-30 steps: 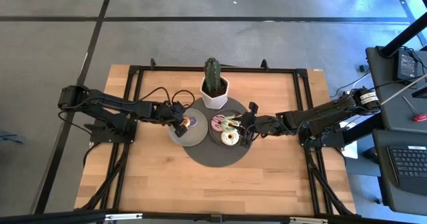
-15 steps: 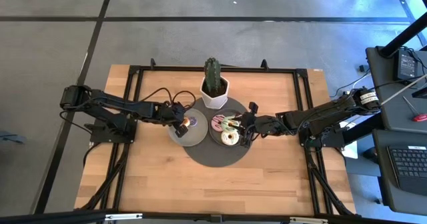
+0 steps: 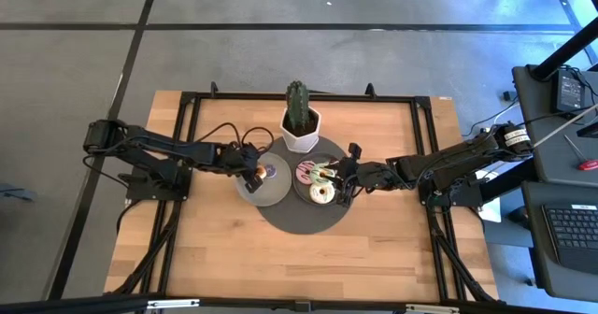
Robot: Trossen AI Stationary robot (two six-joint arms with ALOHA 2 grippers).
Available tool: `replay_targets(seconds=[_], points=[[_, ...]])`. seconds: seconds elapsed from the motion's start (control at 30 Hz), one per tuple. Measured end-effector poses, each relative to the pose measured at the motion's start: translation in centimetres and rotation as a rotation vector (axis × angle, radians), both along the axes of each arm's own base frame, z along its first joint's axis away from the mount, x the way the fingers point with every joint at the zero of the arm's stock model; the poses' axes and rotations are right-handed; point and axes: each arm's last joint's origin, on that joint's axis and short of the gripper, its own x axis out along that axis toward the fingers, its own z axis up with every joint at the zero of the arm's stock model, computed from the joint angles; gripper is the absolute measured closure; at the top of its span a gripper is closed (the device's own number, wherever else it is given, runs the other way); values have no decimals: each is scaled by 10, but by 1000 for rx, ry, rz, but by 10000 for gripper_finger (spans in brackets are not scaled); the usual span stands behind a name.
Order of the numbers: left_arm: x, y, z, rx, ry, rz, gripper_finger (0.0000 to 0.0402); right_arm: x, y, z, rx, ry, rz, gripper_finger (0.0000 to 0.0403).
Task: Pick & Place donuts
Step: Put the small orange donut on the light gray plate
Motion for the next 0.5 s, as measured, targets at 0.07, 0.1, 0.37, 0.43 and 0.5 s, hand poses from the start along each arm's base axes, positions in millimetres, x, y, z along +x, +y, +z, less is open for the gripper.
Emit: replay_targets(seconds=[0.07, 0.1, 0.37, 0.43, 0.5], points=[[-1, 0, 2, 1, -9, 0, 303, 0, 0, 0, 0, 0, 0, 273], [-1, 0, 3, 1, -15, -1, 296, 0, 0, 0, 0, 0, 0, 273], [-4, 0, 12, 3, -56, -4, 261, 0, 0, 0, -1, 3, 0, 273], [-4, 0, 12, 3, -55, -4, 255, 0, 0, 0, 0, 3, 0, 273], [-5, 0, 15, 2, -63, -5, 251, 0, 0, 0, 2, 3, -1, 273]])
